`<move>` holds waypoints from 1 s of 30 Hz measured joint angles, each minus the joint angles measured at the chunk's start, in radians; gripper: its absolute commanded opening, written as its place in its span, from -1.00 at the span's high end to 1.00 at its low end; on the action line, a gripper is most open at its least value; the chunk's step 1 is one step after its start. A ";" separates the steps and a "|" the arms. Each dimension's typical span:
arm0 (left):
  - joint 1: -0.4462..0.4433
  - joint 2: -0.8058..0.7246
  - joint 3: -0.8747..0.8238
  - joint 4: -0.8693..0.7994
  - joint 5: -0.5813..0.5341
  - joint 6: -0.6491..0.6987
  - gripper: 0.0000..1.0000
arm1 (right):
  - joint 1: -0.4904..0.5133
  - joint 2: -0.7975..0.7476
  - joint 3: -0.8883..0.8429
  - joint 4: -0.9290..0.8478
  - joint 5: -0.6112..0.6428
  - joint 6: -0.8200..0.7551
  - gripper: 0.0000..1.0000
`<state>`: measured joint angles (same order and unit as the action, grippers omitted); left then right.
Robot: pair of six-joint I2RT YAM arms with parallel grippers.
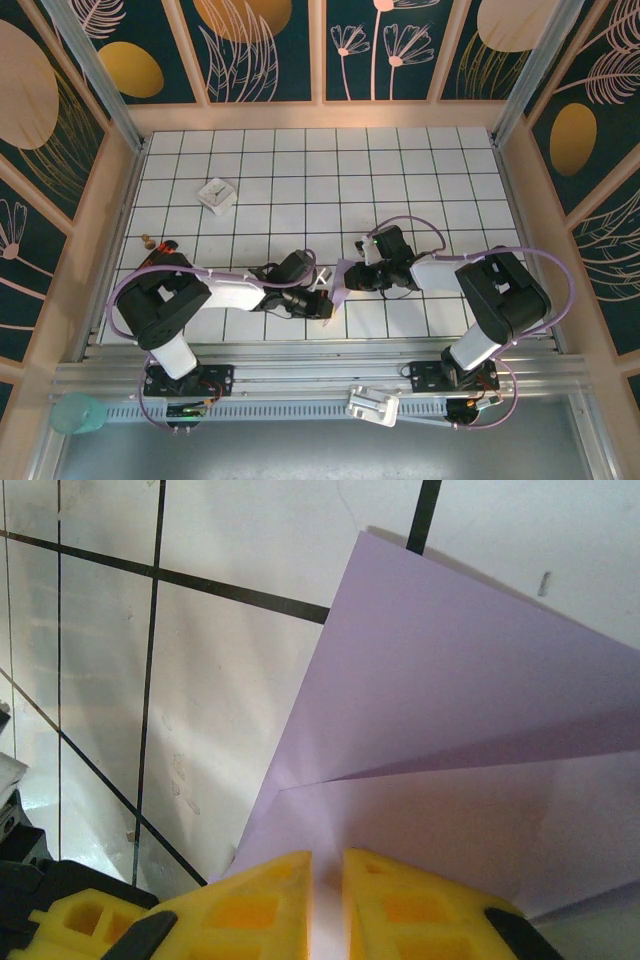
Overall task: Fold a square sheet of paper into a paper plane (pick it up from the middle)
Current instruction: Fold the wing for the fifth time at the center of the table.
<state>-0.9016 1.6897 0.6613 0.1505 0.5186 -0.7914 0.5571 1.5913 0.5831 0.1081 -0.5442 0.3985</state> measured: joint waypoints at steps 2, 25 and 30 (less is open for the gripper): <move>-0.001 -0.005 -0.004 -0.005 0.000 0.003 0.92 | 0.000 0.000 0.000 0.000 0.000 0.000 0.67; -0.005 -0.028 -0.044 0.002 0.029 0.018 1.00 | 0.000 0.003 0.002 -0.001 0.000 0.000 0.67; -0.008 -0.035 -0.052 0.002 0.034 0.022 1.00 | 0.000 0.003 0.002 -0.001 0.000 0.000 0.67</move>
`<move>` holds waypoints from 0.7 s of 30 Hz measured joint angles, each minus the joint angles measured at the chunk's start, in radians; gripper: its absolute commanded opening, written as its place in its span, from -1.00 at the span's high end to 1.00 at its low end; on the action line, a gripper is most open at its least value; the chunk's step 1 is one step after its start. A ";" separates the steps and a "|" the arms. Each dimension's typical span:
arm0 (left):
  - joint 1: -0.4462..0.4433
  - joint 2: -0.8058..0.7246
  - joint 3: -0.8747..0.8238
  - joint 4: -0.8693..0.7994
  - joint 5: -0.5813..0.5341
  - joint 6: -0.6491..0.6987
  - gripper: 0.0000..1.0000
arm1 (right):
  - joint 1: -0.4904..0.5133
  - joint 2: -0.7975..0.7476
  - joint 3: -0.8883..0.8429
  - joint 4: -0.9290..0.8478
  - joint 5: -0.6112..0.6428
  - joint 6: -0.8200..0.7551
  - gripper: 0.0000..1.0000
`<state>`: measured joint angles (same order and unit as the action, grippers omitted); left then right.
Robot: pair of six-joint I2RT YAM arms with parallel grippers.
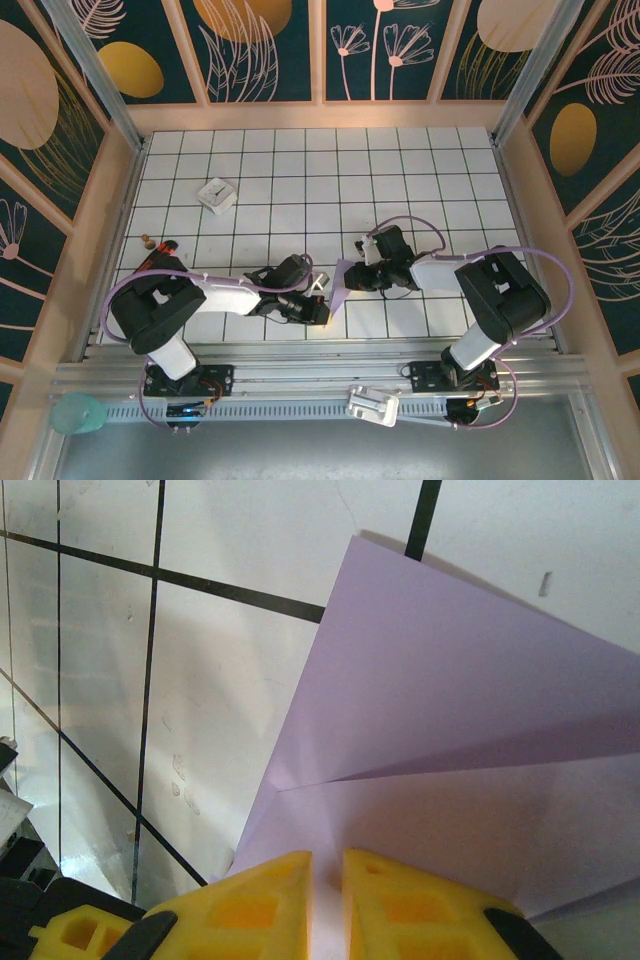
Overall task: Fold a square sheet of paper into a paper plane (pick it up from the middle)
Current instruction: Fold the wing for the fifth time at the center of the table.
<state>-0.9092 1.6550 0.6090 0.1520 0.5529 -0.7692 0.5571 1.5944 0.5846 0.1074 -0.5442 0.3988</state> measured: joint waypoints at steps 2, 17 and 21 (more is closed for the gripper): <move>-0.001 -0.003 -0.002 -0.004 0.005 0.003 1.00 | 0.000 0.000 0.000 0.000 0.000 0.000 0.67; -0.002 -0.029 -0.007 -0.088 0.032 0.044 1.00 | 0.000 0.003 0.004 -0.003 0.000 0.000 0.67; -0.008 -0.041 0.011 -0.167 0.034 0.075 1.00 | 0.000 0.003 0.004 -0.003 -0.001 0.000 0.67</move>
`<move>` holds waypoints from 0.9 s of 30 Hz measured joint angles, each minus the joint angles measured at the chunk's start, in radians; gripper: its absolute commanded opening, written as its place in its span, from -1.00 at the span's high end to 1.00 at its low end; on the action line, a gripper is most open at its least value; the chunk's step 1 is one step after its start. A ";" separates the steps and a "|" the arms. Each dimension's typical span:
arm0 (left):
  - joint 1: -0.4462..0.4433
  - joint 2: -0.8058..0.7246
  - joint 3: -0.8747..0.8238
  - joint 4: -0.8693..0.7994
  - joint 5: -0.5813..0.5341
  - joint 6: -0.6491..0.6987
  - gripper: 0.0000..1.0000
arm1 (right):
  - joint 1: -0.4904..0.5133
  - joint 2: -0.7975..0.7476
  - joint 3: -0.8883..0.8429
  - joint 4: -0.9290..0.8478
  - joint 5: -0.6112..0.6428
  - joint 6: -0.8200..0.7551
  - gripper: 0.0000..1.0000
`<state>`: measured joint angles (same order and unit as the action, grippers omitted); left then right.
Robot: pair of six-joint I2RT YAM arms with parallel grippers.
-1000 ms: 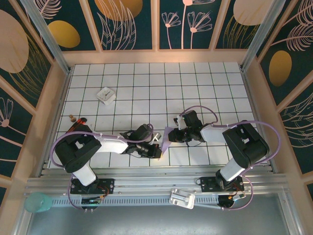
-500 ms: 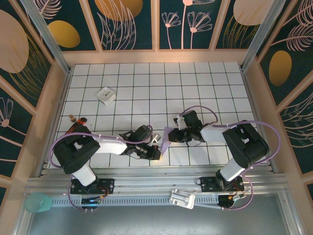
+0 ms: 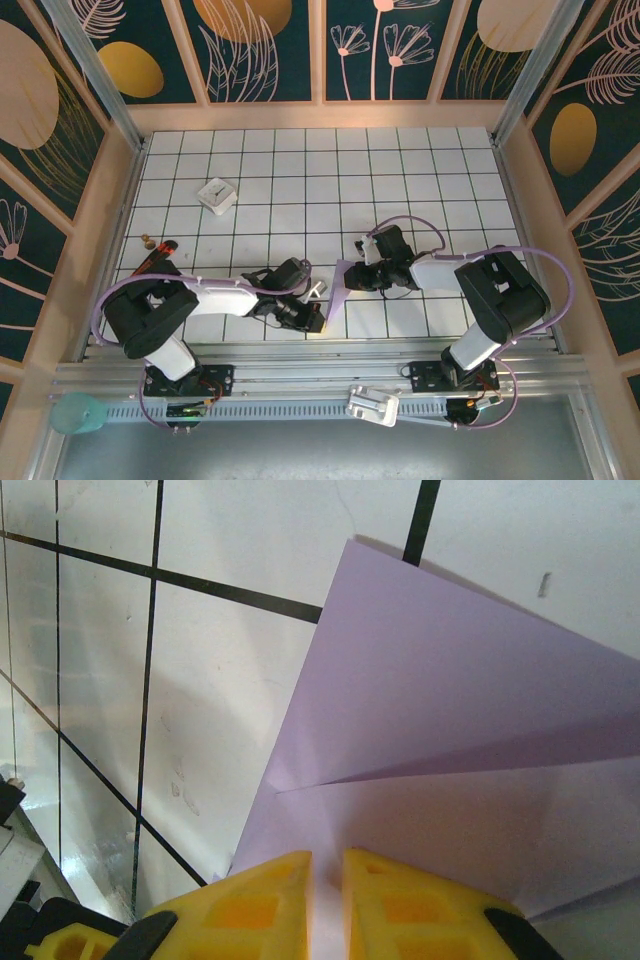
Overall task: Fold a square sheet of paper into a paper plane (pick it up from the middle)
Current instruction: Fold the wing for the fifth time at the center of the table.
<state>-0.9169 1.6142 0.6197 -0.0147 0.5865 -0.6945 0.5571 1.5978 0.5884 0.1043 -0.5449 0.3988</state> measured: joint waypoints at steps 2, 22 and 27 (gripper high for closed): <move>-0.005 -0.010 0.011 -0.055 0.000 0.014 1.00 | 0.000 0.000 0.000 0.000 0.000 0.000 0.67; 0.004 0.067 0.130 0.048 -0.001 -0.055 1.00 | 0.000 0.000 0.000 0.000 -0.002 0.002 0.67; 0.035 0.071 0.130 0.050 -0.004 -0.054 1.00 | 0.000 0.000 0.000 0.000 -0.002 0.002 0.67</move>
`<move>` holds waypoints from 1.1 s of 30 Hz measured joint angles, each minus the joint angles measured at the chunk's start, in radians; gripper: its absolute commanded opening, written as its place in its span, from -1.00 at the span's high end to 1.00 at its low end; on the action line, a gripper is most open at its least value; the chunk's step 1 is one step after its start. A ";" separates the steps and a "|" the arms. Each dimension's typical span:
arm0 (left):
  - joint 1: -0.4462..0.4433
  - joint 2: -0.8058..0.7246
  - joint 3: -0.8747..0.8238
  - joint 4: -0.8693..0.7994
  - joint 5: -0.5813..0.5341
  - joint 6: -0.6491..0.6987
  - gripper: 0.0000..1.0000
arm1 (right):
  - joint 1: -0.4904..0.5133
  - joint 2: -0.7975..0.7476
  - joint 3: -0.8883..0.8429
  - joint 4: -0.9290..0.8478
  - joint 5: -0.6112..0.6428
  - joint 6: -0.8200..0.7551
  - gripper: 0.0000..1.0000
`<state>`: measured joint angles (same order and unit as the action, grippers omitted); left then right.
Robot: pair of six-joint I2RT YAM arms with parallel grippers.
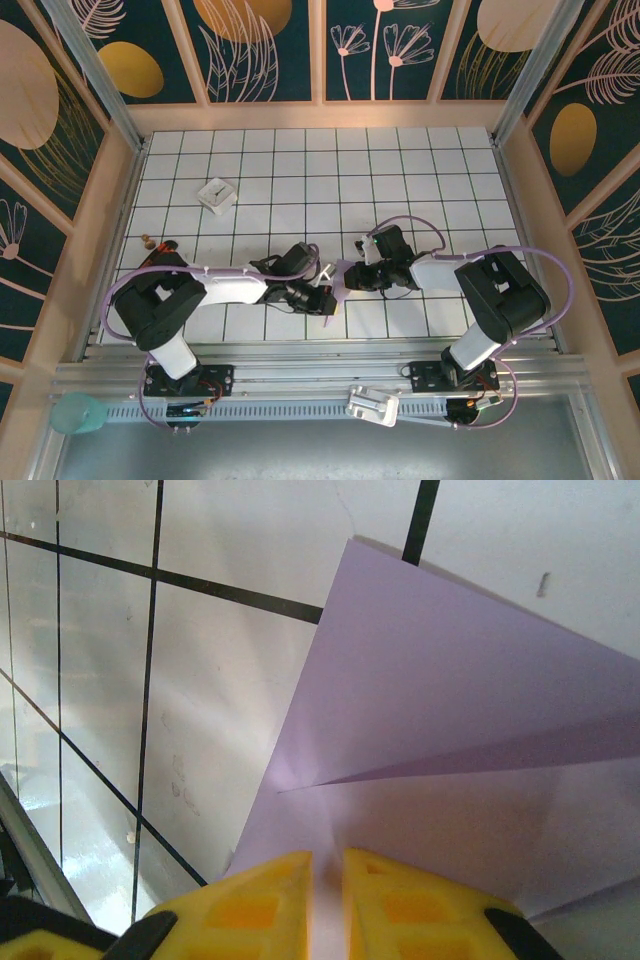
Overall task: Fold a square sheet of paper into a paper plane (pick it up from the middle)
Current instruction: Fold the wing for the fifth time at the center of the table.
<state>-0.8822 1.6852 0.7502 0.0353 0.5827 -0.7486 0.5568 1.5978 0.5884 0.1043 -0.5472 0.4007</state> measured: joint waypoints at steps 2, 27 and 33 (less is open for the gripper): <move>0.006 0.008 -0.001 0.005 0.000 0.000 1.00 | 0.000 0.000 0.000 0.000 0.000 0.000 0.67; 0.020 0.038 -0.022 0.006 -0.018 0.040 1.00 | 0.000 0.000 0.000 0.000 0.000 0.000 0.67; 0.020 0.038 -0.022 0.003 -0.024 0.053 1.00 | 0.000 0.000 0.002 -0.002 -0.002 0.000 0.63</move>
<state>-0.8619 1.7233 0.7284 0.0383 0.5591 -0.6952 0.5568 1.5982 0.5900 0.1028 -0.5488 0.4007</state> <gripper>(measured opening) 0.061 0.175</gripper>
